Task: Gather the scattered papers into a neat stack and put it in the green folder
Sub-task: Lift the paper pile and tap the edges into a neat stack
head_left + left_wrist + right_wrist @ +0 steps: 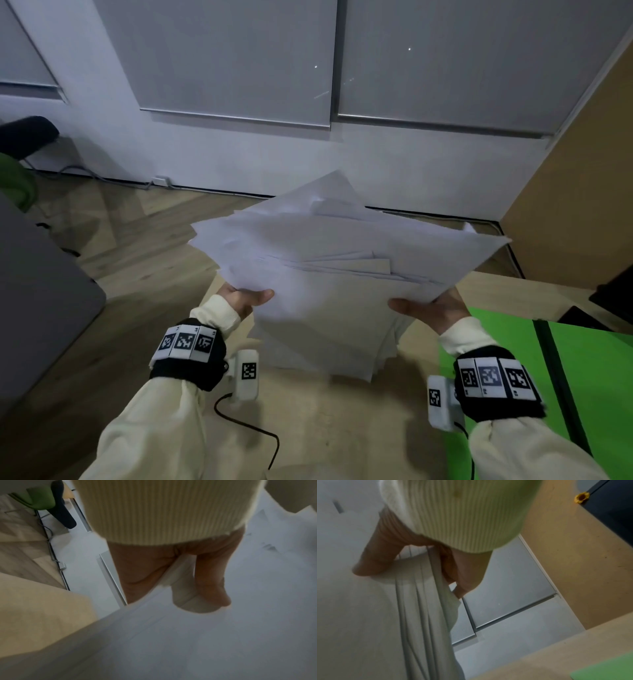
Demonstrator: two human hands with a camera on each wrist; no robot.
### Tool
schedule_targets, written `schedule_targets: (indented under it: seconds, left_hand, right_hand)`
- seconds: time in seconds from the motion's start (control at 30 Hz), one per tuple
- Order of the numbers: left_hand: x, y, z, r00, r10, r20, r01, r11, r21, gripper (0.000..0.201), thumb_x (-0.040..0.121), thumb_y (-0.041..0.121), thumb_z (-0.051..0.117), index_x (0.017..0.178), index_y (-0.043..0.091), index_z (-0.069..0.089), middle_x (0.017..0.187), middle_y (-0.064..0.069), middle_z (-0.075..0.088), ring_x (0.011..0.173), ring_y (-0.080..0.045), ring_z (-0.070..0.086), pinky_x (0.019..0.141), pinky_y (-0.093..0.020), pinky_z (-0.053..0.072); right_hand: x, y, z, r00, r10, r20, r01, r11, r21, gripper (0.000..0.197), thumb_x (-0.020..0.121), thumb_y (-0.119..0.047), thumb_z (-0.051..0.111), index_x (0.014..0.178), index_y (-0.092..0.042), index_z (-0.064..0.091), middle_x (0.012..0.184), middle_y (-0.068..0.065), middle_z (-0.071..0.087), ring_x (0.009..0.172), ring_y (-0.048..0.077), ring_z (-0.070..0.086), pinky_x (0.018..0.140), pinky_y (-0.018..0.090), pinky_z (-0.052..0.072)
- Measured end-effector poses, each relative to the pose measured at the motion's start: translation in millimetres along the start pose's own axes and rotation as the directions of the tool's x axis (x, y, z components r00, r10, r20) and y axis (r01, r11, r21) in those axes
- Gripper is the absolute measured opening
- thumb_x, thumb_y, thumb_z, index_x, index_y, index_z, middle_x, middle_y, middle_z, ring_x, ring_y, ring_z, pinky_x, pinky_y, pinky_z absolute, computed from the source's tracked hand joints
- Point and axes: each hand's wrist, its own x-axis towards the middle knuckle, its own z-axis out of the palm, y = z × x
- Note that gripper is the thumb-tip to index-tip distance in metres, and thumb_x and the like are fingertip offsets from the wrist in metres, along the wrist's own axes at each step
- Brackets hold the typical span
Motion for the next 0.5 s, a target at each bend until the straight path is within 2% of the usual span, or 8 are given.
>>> schedule_targets:
  seconds: [0.1,0.17,0.2,0.27,0.33,0.37,0.43,0.5]
  left_hand:
    - [-4,1,4,1.0,-0.001,0.001,0.001,1.0,0.008,0.035,0.054,-0.011,0.064,0.083,0.007,0.06,0.057,0.009,0.073,0.057,-0.005,0.07,0.058,-0.016,0.057]
    - [-6,2,10,1.0,-0.003,-0.017,0.004,0.997,0.081,0.033,0.065,-0.017,0.069,0.086,0.006,0.06,0.057,0.008,0.072,0.065,-0.013,0.069,0.066,-0.022,0.056]
    - [-7,4,15,0.999,0.008,-0.04,-0.003,0.993,0.115,0.028,0.072,-0.015,0.067,0.091,0.004,0.059,0.065,0.004,0.073,0.074,-0.02,0.066,0.073,-0.027,0.054]
    - [-10,8,22,0.995,0.049,-0.089,-0.035,0.988,0.153,0.031,0.078,-0.01,0.064,0.107,-0.001,0.057,0.094,-0.014,0.068,0.094,-0.024,0.059,0.089,-0.033,0.046]
    - [-12,11,31,0.991,0.094,-0.097,-0.077,0.984,0.161,0.044,0.078,-0.005,0.066,0.12,-0.006,0.053,0.114,-0.021,0.062,0.105,-0.029,0.059,0.097,-0.035,0.046]
    - [-15,12,36,0.988,0.124,-0.088,-0.107,0.979,0.171,0.048,0.079,-0.004,0.066,0.123,-0.007,0.051,0.116,-0.02,0.061,0.105,-0.029,0.06,0.093,-0.032,0.049]
    - [-21,14,46,0.983,0.171,-0.067,-0.157,0.972,0.175,0.049,0.08,-0.005,0.064,0.126,-0.007,0.049,0.11,-0.013,0.059,0.094,-0.023,0.06,0.072,-0.012,0.054]
    - [-30,20,55,0.974,0.213,-0.076,-0.196,0.962,0.191,0.044,0.081,-0.003,0.064,0.123,-0.009,0.052,0.105,-0.015,0.06,0.093,-0.023,0.057,0.059,-0.002,0.05]
  right_hand:
    - [-6,-6,5,1.0,0.004,-0.019,-0.005,0.999,-0.038,0.061,0.057,0.003,0.084,0.109,-0.013,0.058,0.101,-0.001,0.065,0.073,-0.019,0.062,0.07,0.005,0.049]
    - [-13,-8,11,0.999,0.038,0.021,-0.035,0.99,-0.137,0.057,0.062,-0.002,0.083,0.109,-0.019,0.057,0.104,-0.002,0.063,0.091,-0.002,0.061,0.086,0.018,0.043]
    - [-15,-5,13,0.997,0.069,0.021,-0.065,0.984,-0.163,0.055,0.064,-0.005,0.083,0.11,-0.021,0.057,0.101,-0.006,0.064,0.098,0.006,0.058,0.091,0.022,0.04]
    - [-14,1,19,0.993,0.116,-0.008,-0.116,0.982,-0.151,0.054,0.065,-0.013,0.083,0.114,-0.018,0.059,0.099,-0.01,0.066,0.103,0.012,0.058,0.093,0.024,0.039]
    - [-10,1,27,0.982,0.129,-0.138,-0.148,0.98,-0.134,0.062,0.065,-0.024,0.083,0.121,-0.013,0.059,0.108,-0.003,0.066,0.108,0.016,0.059,0.094,0.022,0.039]
    - [-8,-1,30,0.966,0.129,-0.226,-0.158,0.981,-0.117,0.065,0.064,-0.028,0.083,0.122,-0.012,0.058,0.113,0.0,0.064,0.11,0.018,0.059,0.095,0.023,0.039]
    - [-6,-11,37,0.931,0.074,-0.359,-0.09,0.996,-0.028,0.062,0.063,-0.023,0.084,0.119,-0.012,0.058,0.119,0.003,0.064,0.109,0.017,0.061,0.095,0.02,0.042]
    - [-7,-27,39,0.923,-0.048,-0.382,0.082,0.994,0.072,0.044,0.065,-0.003,0.081,0.101,-0.02,0.063,0.104,-0.01,0.071,0.094,0.003,0.067,0.085,0.009,0.047]
